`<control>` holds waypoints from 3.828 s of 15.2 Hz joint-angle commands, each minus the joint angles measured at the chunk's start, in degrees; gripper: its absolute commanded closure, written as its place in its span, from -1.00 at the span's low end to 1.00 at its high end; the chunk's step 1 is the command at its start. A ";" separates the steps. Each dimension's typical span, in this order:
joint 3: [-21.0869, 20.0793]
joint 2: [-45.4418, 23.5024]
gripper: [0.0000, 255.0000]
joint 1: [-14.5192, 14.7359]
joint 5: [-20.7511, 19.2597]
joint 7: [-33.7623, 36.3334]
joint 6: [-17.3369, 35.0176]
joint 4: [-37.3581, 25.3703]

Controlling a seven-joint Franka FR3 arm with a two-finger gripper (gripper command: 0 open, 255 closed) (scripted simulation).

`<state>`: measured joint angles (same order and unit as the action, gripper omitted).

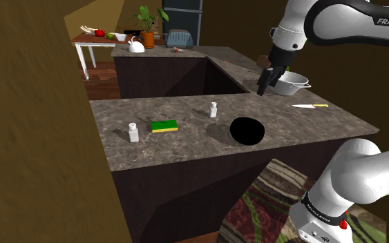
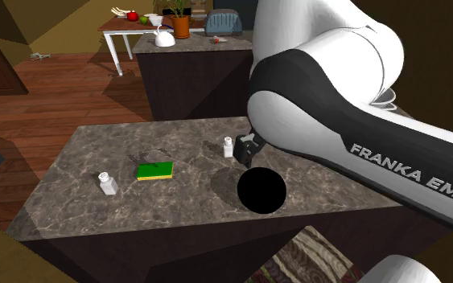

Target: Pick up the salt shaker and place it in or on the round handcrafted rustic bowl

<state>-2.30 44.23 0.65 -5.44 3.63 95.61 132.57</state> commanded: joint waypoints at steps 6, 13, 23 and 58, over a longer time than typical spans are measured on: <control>1.44 -9.72 -1.00 -1.27 -1.19 -0.25 6.78 -1.86; 3.27 -24.39 -1.00 -2.82 -2.34 -0.57 14.29 -7.54; 5.49 -46.37 -1.00 -4.71 -2.48 -1.51 20.07 -21.66; 6.84 -68.57 1.00 -7.15 -1.25 -2.89 23.94 -38.20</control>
<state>4.55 -24.43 -6.53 -6.69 0.73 119.89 94.59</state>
